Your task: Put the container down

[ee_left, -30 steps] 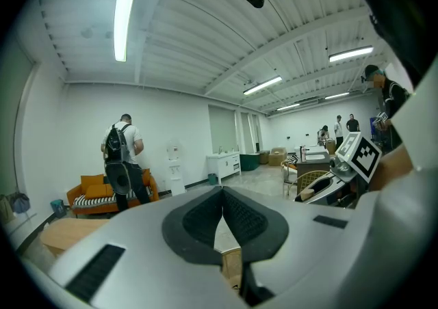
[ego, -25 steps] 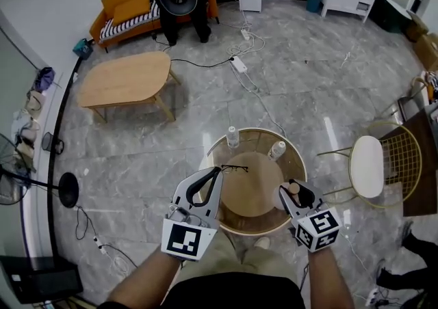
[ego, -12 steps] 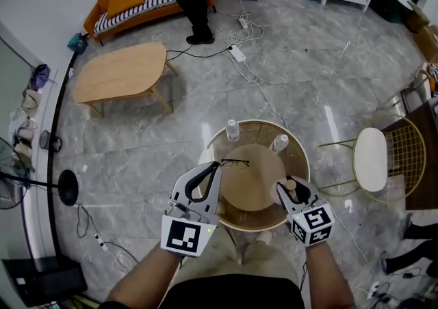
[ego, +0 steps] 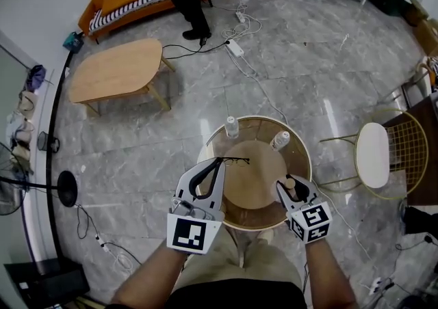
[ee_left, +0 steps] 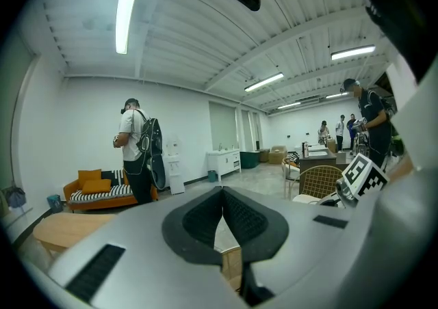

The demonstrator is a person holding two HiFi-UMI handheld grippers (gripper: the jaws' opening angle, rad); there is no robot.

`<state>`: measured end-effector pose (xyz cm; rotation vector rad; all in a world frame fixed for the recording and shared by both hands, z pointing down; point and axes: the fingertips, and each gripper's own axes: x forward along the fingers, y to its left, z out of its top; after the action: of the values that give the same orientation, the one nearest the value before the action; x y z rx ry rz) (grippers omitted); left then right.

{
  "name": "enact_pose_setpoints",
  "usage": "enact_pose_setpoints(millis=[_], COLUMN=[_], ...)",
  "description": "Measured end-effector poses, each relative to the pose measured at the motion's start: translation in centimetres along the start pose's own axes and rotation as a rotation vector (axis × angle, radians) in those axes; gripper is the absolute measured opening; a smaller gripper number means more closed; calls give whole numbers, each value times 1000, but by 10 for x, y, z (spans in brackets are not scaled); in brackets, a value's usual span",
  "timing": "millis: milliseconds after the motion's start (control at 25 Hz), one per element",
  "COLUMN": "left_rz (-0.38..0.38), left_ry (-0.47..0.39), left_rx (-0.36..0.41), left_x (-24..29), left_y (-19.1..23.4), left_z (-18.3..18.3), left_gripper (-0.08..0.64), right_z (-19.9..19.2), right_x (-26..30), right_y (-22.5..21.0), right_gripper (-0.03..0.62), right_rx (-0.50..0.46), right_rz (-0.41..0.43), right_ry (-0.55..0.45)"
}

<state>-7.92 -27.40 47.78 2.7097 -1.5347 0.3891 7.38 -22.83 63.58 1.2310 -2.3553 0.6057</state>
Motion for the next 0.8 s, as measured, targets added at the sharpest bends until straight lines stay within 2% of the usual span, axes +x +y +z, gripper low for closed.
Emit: enact_pose_setpoints(millis=[120, 360, 800], left_rz=[6, -3, -1], left_ry=[6, 8, 19], left_rx=[-19, 5, -8], left_x=[3, 9, 16], left_y=[3, 7, 7], left_z=[-4, -7, -16], left_gripper=[15, 15, 15], right_z=[-7, -20, -50], right_x=[7, 20, 44], right_y=[-2, -9, -26], right_gripper=[142, 142, 141], right_rx=[0, 5, 17], right_rz=[-3, -17, -37], right_ry=[13, 32, 68])
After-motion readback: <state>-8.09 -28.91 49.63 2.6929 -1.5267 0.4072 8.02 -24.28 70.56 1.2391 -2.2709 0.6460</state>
